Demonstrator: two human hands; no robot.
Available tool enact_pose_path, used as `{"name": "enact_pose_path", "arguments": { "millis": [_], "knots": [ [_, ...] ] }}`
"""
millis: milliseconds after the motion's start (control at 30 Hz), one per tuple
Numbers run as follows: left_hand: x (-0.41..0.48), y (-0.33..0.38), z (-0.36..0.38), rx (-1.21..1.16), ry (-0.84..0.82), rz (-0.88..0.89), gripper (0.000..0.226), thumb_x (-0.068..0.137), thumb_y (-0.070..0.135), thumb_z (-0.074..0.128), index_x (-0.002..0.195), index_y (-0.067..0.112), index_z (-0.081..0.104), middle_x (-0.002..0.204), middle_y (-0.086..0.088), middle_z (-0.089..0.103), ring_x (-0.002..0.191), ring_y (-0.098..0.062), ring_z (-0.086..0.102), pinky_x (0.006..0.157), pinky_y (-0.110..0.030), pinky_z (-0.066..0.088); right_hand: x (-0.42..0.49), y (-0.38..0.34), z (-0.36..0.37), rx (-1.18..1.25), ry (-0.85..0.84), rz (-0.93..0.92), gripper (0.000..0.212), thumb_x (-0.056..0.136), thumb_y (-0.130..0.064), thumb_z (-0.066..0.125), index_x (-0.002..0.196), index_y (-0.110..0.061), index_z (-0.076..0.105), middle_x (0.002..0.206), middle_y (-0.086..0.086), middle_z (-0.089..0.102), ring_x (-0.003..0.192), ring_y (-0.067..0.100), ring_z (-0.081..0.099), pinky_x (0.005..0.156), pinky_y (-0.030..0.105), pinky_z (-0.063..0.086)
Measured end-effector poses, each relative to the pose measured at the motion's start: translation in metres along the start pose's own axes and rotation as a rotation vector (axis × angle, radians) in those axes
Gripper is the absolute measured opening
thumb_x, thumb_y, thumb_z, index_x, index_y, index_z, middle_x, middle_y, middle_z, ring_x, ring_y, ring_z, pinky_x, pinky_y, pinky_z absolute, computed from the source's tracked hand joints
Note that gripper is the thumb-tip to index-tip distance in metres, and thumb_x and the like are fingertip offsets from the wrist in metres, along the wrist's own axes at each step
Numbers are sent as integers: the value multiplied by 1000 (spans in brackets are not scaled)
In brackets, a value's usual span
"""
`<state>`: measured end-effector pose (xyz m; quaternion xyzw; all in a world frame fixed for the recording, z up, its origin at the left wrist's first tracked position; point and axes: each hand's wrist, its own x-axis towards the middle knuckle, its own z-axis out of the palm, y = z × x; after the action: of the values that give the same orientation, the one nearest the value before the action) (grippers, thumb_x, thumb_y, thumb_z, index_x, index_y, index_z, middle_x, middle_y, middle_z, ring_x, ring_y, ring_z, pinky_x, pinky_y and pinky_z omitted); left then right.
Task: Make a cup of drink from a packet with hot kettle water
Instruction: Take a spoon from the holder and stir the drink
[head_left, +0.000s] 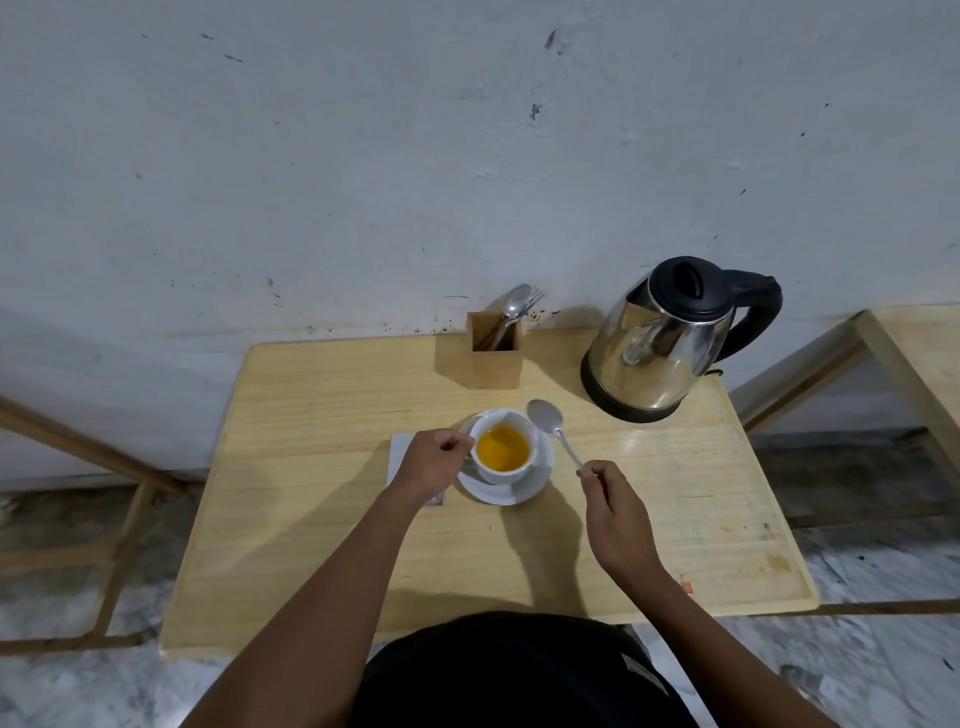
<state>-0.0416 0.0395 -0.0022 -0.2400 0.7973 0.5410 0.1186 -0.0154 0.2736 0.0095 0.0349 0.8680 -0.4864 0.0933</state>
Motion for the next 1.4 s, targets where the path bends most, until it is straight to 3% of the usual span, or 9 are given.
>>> {"name": "enact_pose_path", "arguments": {
  "millis": [100, 333, 533, 667, 900, 1100, 1400],
  "knots": [
    [0, 1, 0, 13, -1, -2, 23, 93, 23, 58, 93, 4, 71, 72, -5, 60, 63, -17, 51, 67, -33, 43, 8, 9, 3, 109, 36, 96, 18, 103, -22, 42, 91, -18, 54, 68, -4, 51, 59, 11, 45, 60, 34, 39],
    [-2, 4, 0, 14, -9, 4, 17, 93, 22, 58, 84, 12, 68, 63, 2, 58, 58, -12, 51, 59, -28, 41, 36, 33, 19, 86, 14, 311, 23, 103, -25, 41, 107, -7, 55, 74, 2, 56, 62, 15, 50, 58, 32, 40],
    [-3, 6, -1, 6, -10, -1, 17, 92, 22, 59, 85, 11, 69, 62, 1, 56, 58, -13, 50, 59, -29, 41, 51, 40, 24, -80, 2, 367, 21, 100, -34, 44, 105, -18, 56, 90, 0, 63, 83, 22, 60, 76, 36, 48],
    [-5, 7, 0, 7, -5, -6, 17, 92, 22, 59, 86, 10, 69, 61, 2, 56, 57, -11, 50, 58, -26, 41, 54, 41, 21, -262, 5, 344, 13, 97, -36, 47, 102, -27, 53, 88, -6, 61, 81, 21, 58, 72, 31, 42],
    [-6, 8, -1, 14, 8, -6, 19, 92, 21, 59, 85, 7, 69, 60, 1, 54, 56, -11, 48, 57, -26, 39, 57, 44, 16, -465, 19, 343, 24, 94, -41, 46, 103, -27, 63, 100, -3, 67, 78, 19, 53, 73, 30, 41],
    [-5, 9, -1, 20, 12, -7, 22, 92, 21, 58, 94, 3, 70, 63, 2, 56, 58, -10, 49, 57, -26, 40, 61, 40, 13, -472, 3, 258, 22, 92, -45, 50, 104, -27, 56, 88, -8, 59, 76, 18, 55, 69, 29, 41],
    [-5, 9, -1, 23, 14, -19, 22, 92, 21, 59, 96, 3, 71, 65, 0, 57, 57, -11, 49, 56, -26, 40, 64, 44, 17, -399, -14, 233, 17, 92, -31, 54, 104, -21, 59, 94, -1, 63, 79, 20, 57, 68, 30, 47]
  ]
}}
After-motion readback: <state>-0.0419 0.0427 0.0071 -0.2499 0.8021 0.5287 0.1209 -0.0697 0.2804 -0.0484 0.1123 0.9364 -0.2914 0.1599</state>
